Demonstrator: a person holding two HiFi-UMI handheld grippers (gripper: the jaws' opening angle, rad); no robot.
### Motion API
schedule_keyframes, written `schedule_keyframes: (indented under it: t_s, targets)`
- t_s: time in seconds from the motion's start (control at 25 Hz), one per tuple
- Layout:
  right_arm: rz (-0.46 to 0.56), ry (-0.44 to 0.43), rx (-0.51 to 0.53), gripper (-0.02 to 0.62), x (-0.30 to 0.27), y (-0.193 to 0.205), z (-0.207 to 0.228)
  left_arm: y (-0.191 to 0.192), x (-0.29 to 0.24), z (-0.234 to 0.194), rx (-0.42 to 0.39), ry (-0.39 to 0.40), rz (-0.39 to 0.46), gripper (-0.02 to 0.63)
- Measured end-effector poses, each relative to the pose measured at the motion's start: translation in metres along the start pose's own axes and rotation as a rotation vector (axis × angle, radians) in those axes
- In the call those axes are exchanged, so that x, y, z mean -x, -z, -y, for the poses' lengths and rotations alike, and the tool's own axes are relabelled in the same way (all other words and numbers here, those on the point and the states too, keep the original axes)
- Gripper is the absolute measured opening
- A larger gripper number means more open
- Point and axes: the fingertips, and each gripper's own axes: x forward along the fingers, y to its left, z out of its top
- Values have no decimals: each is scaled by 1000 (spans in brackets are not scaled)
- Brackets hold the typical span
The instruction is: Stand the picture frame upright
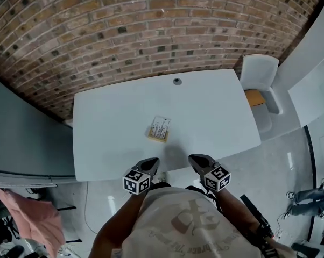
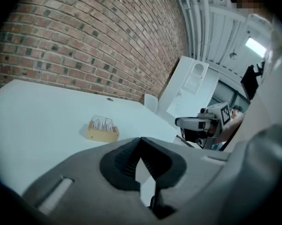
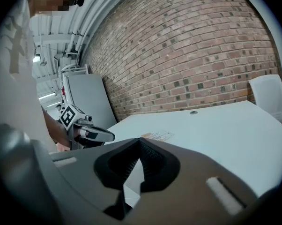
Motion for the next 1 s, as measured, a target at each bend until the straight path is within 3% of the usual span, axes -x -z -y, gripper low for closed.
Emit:
schedule_keyframes:
  t_s: [0.28, 0.6, 0.8, 1.0]
  targets:
    - [-58, 120, 28, 6, -30, -7, 16, -13, -3, -34, 9, 7, -18, 2]
    - [-124, 155, 18, 8, -50, -7, 25, -13, -4, -60, 50, 1, -38, 3]
    - [-141, 173, -26, 8, -58, -12, 39, -12, -7, -73, 82, -5, -53, 3]
    - [-147, 166, -133, 8, -73, -16, 52, -18, -13, -84, 107, -18, -61, 3]
